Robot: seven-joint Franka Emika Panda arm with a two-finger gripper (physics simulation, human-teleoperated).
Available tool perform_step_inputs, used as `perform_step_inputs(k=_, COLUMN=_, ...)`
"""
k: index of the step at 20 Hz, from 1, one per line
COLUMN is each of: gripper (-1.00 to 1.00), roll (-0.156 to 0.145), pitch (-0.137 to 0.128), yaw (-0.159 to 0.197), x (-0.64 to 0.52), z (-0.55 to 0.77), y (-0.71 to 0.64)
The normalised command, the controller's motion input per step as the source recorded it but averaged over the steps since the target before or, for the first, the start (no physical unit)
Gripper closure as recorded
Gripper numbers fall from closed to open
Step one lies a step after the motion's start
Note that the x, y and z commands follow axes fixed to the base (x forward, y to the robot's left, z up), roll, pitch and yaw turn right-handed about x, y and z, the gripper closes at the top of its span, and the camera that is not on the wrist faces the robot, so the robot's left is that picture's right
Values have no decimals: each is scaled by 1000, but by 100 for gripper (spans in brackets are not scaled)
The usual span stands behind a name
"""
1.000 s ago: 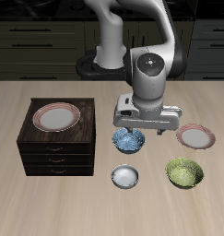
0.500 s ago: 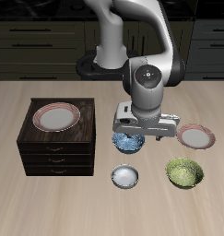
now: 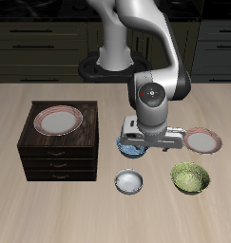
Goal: Stack the blue bowl on the green bowl
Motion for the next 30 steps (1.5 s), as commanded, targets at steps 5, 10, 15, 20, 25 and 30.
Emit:
perform_step_inputs(k=5, gripper=100, roll=8, pitch=15, yaw=-29, x=-32, z=-71, y=-6)
perform_step_inputs(k=10, gripper=100, roll=7, pitch=-4, yaw=0, x=-48, z=46, y=12)
perform_step_inputs(k=15, gripper=100, roll=20, pitch=-29, yaw=20, x=-59, z=232, y=76)
perform_step_inputs(k=20, gripper=100, roll=13, pitch=-62, yaw=27, x=-57, z=352, y=67)
perform_step_inputs(k=25, gripper=100, roll=6, pitch=-56, yaw=32, x=-27, z=347, y=58)
perform_step_inputs(k=30, gripper=100, roll=5, pitch=-82, yaw=26, x=-12, z=532, y=43)
